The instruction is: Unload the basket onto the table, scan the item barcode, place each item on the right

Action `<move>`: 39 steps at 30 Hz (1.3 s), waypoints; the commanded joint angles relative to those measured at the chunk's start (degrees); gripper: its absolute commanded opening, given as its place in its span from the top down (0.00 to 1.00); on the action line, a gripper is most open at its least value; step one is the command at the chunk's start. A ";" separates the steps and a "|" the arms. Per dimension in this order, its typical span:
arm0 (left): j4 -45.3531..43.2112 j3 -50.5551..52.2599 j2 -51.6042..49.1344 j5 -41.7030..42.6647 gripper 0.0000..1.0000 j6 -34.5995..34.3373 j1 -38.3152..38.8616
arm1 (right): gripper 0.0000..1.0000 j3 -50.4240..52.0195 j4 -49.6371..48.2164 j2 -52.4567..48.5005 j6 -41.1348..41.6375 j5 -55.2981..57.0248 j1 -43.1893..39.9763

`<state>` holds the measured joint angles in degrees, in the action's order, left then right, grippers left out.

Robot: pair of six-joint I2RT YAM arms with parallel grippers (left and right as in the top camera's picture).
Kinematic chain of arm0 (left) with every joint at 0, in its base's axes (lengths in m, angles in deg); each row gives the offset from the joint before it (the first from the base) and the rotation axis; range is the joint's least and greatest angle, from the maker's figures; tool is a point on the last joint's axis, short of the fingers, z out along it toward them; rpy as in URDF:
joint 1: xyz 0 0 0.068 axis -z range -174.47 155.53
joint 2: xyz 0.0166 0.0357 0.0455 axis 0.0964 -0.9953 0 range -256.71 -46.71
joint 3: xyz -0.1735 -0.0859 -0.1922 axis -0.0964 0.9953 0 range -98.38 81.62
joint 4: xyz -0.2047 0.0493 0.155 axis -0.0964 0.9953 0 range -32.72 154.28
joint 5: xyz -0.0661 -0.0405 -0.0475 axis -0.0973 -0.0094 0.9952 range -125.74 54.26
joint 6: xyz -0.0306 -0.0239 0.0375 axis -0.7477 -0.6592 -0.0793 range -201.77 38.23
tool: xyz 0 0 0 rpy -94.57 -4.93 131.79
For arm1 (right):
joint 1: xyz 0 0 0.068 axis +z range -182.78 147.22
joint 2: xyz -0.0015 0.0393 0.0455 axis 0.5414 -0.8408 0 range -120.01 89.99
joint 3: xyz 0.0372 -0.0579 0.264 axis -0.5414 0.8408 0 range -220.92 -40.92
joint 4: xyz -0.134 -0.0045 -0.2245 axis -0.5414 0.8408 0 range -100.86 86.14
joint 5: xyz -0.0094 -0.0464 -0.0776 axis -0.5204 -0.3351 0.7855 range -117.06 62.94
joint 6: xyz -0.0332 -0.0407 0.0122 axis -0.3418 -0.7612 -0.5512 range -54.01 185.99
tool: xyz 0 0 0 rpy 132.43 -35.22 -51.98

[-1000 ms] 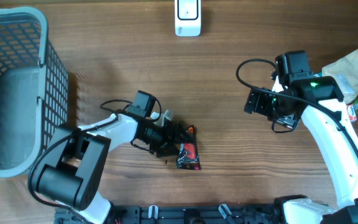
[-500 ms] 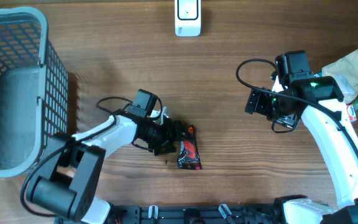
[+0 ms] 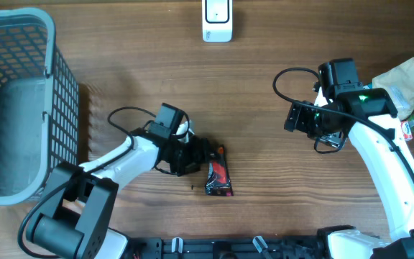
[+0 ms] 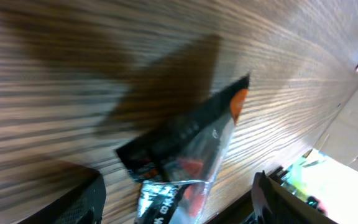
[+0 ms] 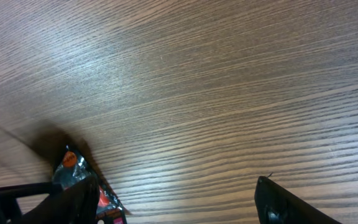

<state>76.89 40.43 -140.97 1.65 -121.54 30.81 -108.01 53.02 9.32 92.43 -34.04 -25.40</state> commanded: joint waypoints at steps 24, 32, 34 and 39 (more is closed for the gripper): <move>0.31 1.01 3.41 0.00 0.44 0.26 4.50 | 0.25 0.00 -0.20 0.20 -0.76 0.98 -0.17; -0.17 1.01 3.41 -0.87 0.46 -1.07 4.50 | 0.28 0.00 -0.20 0.20 -0.79 0.98 -0.17; -0.52 1.01 3.41 -0.83 0.47 -1.27 4.52 | 0.28 0.00 -0.20 0.20 -0.79 0.98 -0.17; -2.14 1.01 3.41 -1.09 0.48 -2.73 4.52 | 0.29 0.00 -0.22 0.20 -0.79 0.98 -0.17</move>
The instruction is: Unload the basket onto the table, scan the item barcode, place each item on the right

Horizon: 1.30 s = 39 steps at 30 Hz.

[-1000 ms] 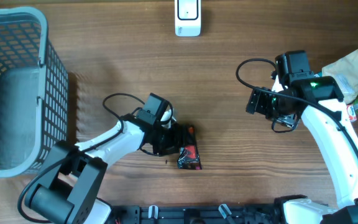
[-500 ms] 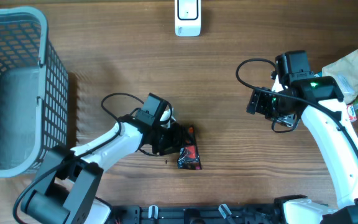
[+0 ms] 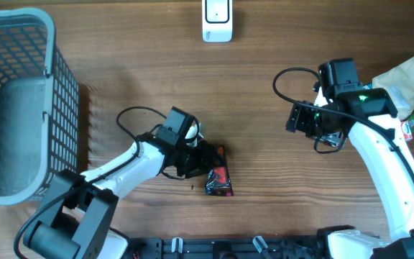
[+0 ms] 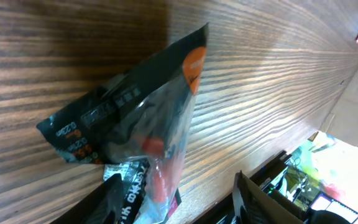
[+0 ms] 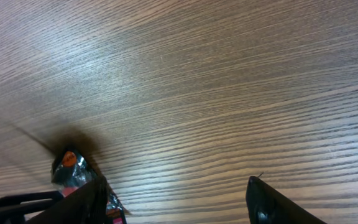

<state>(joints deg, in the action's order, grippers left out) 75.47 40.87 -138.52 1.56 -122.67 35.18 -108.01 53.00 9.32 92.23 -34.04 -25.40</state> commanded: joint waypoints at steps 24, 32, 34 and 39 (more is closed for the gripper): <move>-2.80 0.57 0.94 -5.62 0.55 -3.32 3.89 | 0.36 0.00 -0.15 0.20 -0.55 0.98 -0.17; -3.50 0.57 0.61 -6.56 0.67 -5.07 4.02 | 0.42 0.00 0.09 0.20 1.18 0.68 -0.17; -3.72 0.57 0.52 -6.58 0.67 -5.22 4.15 | 0.43 0.00 0.07 0.20 1.14 -0.63 -0.17; -4.02 0.57 0.46 -8.11 0.59 -6.12 5.25 | 0.45 0.00 0.09 0.20 0.94 -2.32 -0.17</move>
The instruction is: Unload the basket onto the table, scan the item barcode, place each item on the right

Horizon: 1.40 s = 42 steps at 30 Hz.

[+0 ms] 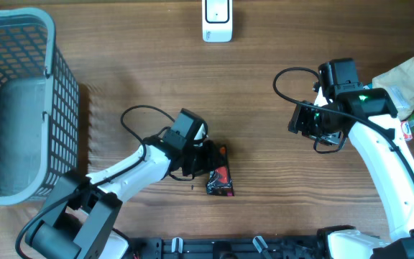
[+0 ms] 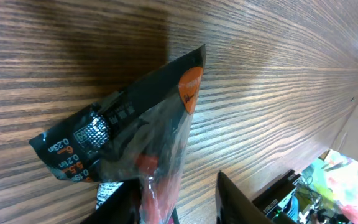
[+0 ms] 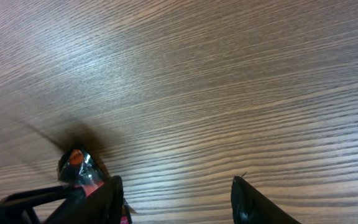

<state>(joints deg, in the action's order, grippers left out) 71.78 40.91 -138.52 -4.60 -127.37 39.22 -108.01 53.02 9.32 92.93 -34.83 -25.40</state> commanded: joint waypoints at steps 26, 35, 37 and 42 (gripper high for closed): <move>-2.47 0.63 -1.75 -4.17 0.96 -4.42 2.95 | 0.50 0.00 0.31 0.20 0.26 -1.51 -0.17; -8.02 0.63 -1.38 12.72 0.96 -5.49 -3.45 | 0.50 0.00 0.28 0.20 0.35 -1.49 -0.17; -10.86 0.63 -1.05 18.43 0.96 -7.41 -6.86 | 0.50 0.00 0.26 0.20 0.50 -1.49 -0.17; -25.75 0.63 -0.74 33.22 0.96 -19.02 -17.20 | 0.50 0.00 -0.02 0.20 1.84 -1.25 -0.17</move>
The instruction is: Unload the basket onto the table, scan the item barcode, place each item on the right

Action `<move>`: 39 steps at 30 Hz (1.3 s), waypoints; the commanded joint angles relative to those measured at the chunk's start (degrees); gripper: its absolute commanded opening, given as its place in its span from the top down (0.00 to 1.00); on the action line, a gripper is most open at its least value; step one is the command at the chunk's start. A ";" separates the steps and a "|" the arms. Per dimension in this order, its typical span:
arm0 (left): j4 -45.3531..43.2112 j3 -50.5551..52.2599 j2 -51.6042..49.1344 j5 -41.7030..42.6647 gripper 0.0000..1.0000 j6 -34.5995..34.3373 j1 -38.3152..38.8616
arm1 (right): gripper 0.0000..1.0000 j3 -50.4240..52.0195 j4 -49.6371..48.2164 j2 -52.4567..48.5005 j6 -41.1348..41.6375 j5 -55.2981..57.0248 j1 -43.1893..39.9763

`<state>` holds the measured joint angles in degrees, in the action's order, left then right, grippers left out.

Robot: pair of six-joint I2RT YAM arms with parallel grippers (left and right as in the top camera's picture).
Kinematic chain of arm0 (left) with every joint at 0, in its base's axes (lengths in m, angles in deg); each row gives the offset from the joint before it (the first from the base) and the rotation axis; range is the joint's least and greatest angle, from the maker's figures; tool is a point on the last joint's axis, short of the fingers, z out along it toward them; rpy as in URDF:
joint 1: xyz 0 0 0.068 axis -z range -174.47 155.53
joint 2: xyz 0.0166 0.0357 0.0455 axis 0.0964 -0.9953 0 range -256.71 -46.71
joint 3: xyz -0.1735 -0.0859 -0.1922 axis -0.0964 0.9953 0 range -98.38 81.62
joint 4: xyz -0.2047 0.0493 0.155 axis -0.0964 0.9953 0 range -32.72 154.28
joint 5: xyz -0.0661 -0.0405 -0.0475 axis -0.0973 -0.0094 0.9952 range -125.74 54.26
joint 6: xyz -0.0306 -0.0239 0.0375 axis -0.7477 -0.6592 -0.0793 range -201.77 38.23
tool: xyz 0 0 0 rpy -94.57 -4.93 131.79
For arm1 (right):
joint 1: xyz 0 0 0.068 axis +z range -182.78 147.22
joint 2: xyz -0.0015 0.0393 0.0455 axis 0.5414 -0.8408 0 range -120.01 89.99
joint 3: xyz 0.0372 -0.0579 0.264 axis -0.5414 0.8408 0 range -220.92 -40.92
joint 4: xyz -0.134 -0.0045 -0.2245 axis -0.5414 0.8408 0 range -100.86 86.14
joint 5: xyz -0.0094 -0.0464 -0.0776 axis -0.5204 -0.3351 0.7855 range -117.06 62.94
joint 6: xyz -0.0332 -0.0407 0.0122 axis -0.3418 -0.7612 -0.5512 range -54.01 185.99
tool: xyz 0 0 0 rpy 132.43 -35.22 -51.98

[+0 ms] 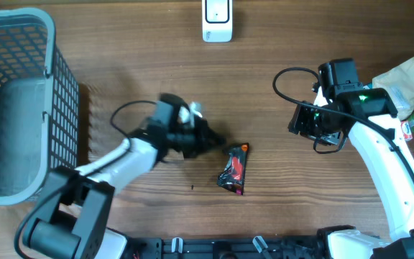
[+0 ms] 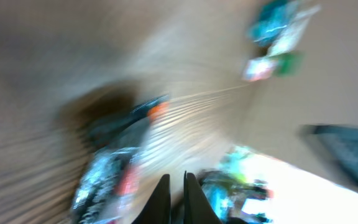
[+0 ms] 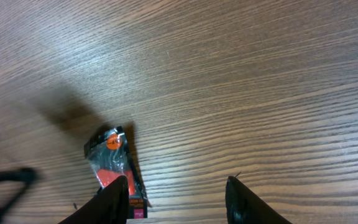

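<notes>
The item, a black snack packet [image 1: 234, 171] with red and orange print, lies flat on the wooden table [image 1: 279, 194]. The right wrist view shows the packet [image 3: 114, 165] at lower left. My left gripper [image 1: 218, 141] is just left of it, not touching. In the blurred left wrist view its fingers [image 2: 161, 198] stand pressed together with nothing between them, the packet [image 2: 114, 171] beyond. My right gripper [image 3: 176, 200] is open, hovering well to the right [image 1: 293, 119]. A white barcode scanner [image 1: 217, 20] stands at the table's far edge.
A grey wire basket [image 1: 20, 101] fills the left side. At the far right edge lie a tan bag [image 1: 408, 75] and a green-capped item. The right arm's cable loops near its wrist.
The packet has shifted right and tilted; it now lies free of the left gripper. That gripper was open around the packet and is now shut and empty, drawn back to the left. The right arm is unchanged.
The left gripper stood open just left of the packet. At the two following moments it reached further over the packet with its fingers either side. Now the packet lies further right, turned, and the gripper is shut, empty and apart from it. The right arm stayed put.
</notes>
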<state>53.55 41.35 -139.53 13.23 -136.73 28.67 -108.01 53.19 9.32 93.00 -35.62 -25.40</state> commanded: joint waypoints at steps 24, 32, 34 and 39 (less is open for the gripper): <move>17.94 0.17 0.24 -12.00 0.00 28.06 -12.74 | 0.09 11.43 -6.01 -1.64 19.76 8.31 22.91; 20.59 0.17 0.24 -15.02 0.00 30.82 -17.42 | 0.13 8.57 -10.71 -13.00 19.47 11.08 26.77; 22.12 0.17 0.24 -16.48 0.00 30.82 -18.29 | 0.14 7.63 -10.88 -14.88 19.54 10.67 26.99; 25.42 0.17 0.24 -18.62 0.00 32.28 -19.47 | 0.17 5.44 -10.32 -15.34 19.63 8.50 27.17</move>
<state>77.00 40.84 -138.63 0.90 -107.35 10.20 -99.48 42.24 -5.82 111.42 -26.88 1.39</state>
